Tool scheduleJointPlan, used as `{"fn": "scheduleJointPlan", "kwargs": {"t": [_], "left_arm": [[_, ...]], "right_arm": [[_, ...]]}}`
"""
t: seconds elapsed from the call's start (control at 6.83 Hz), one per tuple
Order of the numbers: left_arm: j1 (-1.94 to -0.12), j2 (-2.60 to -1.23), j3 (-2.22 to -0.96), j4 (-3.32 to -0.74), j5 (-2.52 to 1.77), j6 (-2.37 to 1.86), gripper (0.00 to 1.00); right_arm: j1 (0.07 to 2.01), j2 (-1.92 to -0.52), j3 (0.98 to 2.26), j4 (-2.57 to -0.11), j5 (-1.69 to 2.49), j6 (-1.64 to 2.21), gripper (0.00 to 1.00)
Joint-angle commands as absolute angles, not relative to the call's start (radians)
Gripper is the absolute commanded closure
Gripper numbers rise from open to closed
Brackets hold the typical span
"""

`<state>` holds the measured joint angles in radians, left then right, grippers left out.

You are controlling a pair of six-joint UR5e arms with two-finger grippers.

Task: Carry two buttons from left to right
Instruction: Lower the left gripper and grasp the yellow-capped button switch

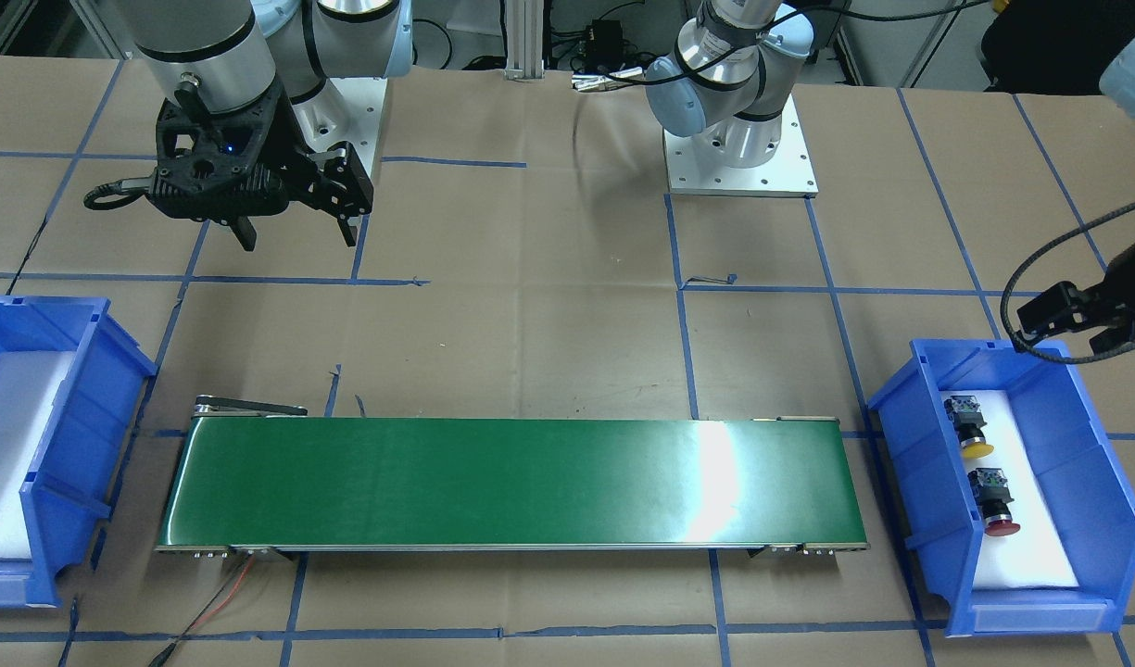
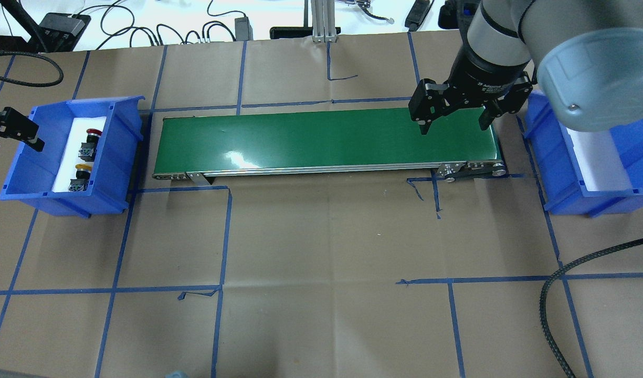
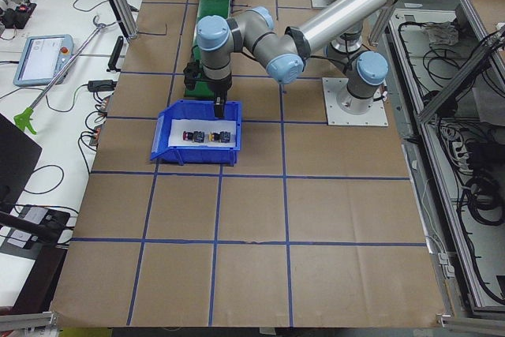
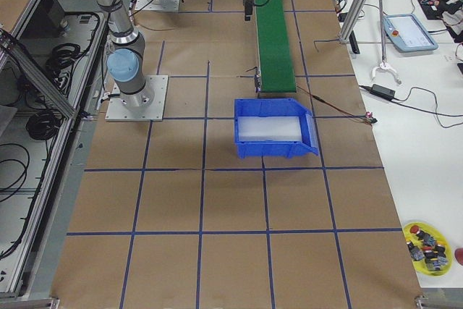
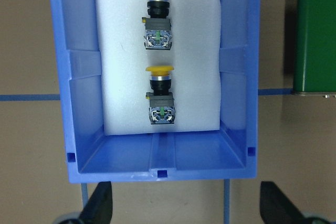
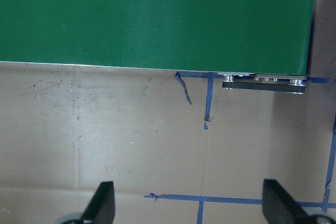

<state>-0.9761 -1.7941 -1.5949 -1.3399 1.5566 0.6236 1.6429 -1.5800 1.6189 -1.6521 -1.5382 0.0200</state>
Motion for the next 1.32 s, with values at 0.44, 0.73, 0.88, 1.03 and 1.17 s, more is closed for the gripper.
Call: {"fn": "scheduleJointPlan", "kwargs": {"t": [0.44, 0.73, 0.88, 1.03, 1.17], "left_arm": [[-0.969, -1.882, -1.823, -0.940, 1.542, 0.627, 0.01], [-0.969, -1.926, -1.929, -0.762, 1.542, 0.627, 0.01], [-0.966, -1.954, -1.939, -0.734, 1.543, 0.627, 0.01], [-0.957, -1.960, -1.939, -0.733, 1.542, 0.627, 0.01], [-0.954, -1.957, -1.936, -0.733, 1.542, 0.624, 0.00]], "right_arm": [[1.643, -1.580, 1.617, -1.652, -1.537, 0.020, 0.00], [1.643, -1.580, 1.617, -1.652, -1.537, 0.020, 0.00], [1.643, -1.580, 1.618, -1.651, -1.539, 0.020, 0.00], [1.643, -1.580, 1.618, -1.652, -1.537, 0.020, 0.00], [1.643, -1.580, 1.620, -1.652, -1.537, 0.020, 0.00]]}}
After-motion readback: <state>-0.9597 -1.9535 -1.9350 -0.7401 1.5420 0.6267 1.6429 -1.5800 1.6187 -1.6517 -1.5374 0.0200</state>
